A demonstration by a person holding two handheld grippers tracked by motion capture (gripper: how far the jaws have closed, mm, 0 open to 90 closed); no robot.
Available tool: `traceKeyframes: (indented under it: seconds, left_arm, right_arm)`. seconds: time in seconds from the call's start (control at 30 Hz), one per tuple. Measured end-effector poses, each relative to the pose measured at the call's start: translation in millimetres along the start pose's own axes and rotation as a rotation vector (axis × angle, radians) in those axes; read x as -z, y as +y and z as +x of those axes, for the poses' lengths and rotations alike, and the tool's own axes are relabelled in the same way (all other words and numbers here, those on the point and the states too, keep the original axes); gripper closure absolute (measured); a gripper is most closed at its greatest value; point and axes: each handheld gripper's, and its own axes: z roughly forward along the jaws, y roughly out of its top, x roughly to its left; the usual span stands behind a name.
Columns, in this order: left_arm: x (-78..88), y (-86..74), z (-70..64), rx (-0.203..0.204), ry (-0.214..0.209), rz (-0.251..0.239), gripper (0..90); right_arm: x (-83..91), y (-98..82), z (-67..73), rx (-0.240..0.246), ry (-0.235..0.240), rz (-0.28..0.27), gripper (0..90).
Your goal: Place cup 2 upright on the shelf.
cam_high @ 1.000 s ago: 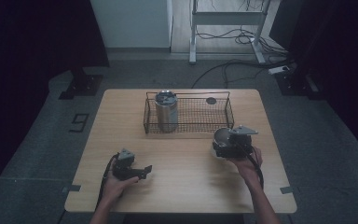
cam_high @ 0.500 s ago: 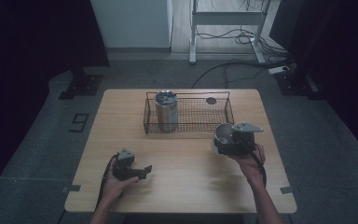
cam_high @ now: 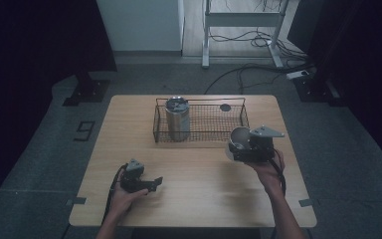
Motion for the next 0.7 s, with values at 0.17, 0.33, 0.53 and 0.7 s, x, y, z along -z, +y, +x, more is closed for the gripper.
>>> traceKeyframes:
  seconds: [0.17, 0.33, 0.53, 0.7]
  left_arm:
    - [-0.4, -0.2, -0.2, 0.002, 0.0, 0.003, 7.3]
    - [3.2, 1.2, -2.7, -0.006, 0.0, -0.028, 8.5]
    - [4.4, 2.3, -6.2, -0.022, -0.004, -0.031, 8.5]
    - [3.6, 1.7, -5.2, -0.018, 0.001, -0.025, 8.5]
  right_arm:
    - [1.1, 6.7, 1.8, -0.002, 0.01, -0.009, 6.7]
    - [1.3, 11.8, 2.9, -0.002, 0.012, -0.015, 6.7]
    - [1.8, 17.0, 2.8, -0.008, 0.013, -0.027, 6.7]
    - [1.2, 21.6, 2.6, -0.014, 0.021, -0.034, 6.7]
